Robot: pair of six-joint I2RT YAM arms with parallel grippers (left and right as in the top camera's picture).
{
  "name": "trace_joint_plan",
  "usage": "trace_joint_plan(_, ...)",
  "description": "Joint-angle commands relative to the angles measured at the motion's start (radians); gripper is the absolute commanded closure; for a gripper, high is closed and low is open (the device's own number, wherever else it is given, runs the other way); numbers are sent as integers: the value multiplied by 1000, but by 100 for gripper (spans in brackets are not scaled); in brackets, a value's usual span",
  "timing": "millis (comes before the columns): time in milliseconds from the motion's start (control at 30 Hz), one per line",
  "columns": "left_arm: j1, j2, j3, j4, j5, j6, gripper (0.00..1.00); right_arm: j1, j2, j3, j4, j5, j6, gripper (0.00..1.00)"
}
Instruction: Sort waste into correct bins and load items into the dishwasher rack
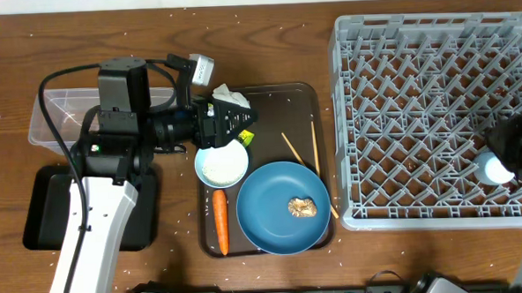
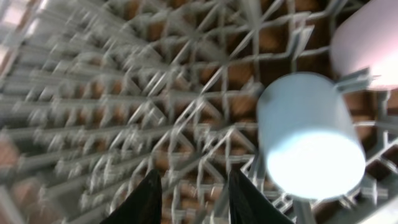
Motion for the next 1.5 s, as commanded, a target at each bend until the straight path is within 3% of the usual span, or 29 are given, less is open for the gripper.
trace_joint_plan(0, 0, -26, 8, -18, -85, 10, 36, -4, -33, 16, -84, 16, -47, 71)
trace_joint_plan(167, 0, -39, 8, -41, -116, 10, 36, -7, 2, -14, -211, 211, 29, 74)
trace_joint_plan(700, 0, -39, 8, -50, -116, 10, 36, -26, 129, -75, -138, 303, 117, 81)
trace_joint_plan(867, 0, -39, 8, -50, -116, 10, 36, -26, 129, -74, -69, 274, 117, 76)
trace_joint_plan(1067, 0, -39, 8, -50, -116, 10, 35, -26, 87, -72, 18, 159, 116, 69)
trace_joint_plan(1233, 0, -40, 8, -50, -123, 10, 36, -23, 11, -72, 18, -16, 35, 53)
trace_joint_plan(1467, -25, -50, 8, -56, -431, 10, 36, 23, -166, -66, 2, -441, -164, 45)
